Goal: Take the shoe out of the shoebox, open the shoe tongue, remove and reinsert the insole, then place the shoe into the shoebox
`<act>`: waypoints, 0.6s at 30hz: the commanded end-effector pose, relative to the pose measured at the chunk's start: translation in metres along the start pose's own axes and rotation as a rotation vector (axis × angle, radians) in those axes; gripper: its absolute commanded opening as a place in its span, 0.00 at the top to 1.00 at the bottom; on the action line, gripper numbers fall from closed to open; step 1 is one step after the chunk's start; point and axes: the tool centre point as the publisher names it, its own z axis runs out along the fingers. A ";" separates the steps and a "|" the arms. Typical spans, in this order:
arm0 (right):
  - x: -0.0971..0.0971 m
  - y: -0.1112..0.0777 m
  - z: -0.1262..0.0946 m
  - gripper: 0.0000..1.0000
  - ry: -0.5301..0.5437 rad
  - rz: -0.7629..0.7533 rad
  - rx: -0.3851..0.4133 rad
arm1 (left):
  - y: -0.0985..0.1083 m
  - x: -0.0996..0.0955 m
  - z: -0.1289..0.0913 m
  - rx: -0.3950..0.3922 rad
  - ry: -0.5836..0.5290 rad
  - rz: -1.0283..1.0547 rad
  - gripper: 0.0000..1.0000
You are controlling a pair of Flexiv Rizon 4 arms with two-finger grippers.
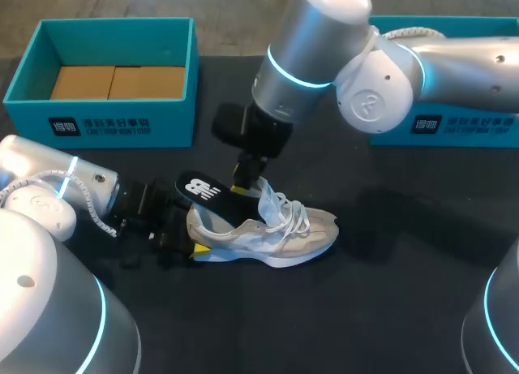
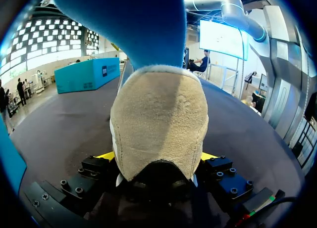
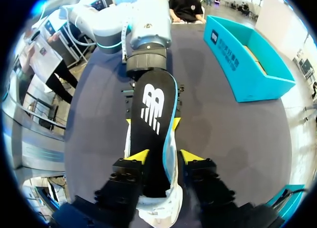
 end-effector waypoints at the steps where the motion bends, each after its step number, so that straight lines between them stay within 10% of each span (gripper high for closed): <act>1: -0.003 0.005 0.008 0.79 0.008 -0.003 0.001 | 0.002 -0.001 0.002 -0.002 0.000 -0.001 1.00; 9: -0.004 0.009 0.012 1.00 0.019 -0.009 0.005 | 0.002 -0.001 0.002 -0.002 0.000 -0.001 1.00; 18: 0.002 0.011 0.001 1.00 0.028 -0.017 0.034 | 0.002 -0.001 0.002 -0.002 0.000 -0.001 1.00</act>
